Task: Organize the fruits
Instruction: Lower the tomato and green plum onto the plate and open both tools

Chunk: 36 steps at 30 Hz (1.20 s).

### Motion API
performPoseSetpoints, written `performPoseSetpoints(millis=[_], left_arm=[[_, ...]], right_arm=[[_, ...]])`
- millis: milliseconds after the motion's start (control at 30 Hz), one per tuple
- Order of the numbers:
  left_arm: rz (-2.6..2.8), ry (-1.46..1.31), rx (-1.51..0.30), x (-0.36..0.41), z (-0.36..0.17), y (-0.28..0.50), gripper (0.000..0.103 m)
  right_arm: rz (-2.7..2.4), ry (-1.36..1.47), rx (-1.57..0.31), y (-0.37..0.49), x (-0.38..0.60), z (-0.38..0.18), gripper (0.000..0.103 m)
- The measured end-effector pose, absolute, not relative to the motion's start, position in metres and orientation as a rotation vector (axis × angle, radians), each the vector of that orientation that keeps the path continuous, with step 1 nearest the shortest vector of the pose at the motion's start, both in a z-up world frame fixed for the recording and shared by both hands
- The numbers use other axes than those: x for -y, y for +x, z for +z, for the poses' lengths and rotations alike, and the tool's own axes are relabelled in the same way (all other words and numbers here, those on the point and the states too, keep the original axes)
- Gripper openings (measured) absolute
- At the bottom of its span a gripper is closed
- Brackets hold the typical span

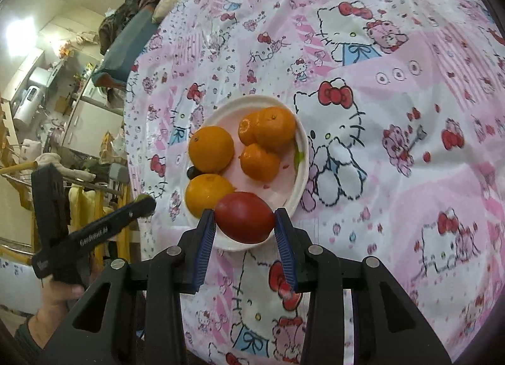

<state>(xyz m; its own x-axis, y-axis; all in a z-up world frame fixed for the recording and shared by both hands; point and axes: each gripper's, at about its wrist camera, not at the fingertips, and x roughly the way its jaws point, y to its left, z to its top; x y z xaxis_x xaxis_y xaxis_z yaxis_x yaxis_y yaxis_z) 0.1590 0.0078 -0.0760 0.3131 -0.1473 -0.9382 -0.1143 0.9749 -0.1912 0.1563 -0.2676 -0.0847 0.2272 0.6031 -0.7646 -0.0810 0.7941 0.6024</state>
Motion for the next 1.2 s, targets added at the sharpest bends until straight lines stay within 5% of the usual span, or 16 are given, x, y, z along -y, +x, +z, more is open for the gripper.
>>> performPoseSetpoints(millis=[733, 833, 900, 1200], left_arm=[[-0.024, -0.321, -1.324, 0.001, -0.111, 0.19, 0.026], [-0.004, -0.321, -1.325, 0.0, -0.11, 0.19, 0.046], [-0.004, -0.336, -1.314, -0.001, -0.109, 0.191, 0.06], [-0.005, -0.256, -1.234, 0.002, -0.089, 0.186, 0.062]], right_arm=[[0.497, 0.476, -1.394, 0.189, 0.235, -0.132, 0.042], [0.499, 0.487, -1.39, 0.188, 0.236, -0.13, 0.046], [0.504, 0.494, -1.375, 0.188, 0.238, -0.126, 0.058], [0.475, 0.472, -1.311, 0.185, 0.251, -0.11, 0.059]])
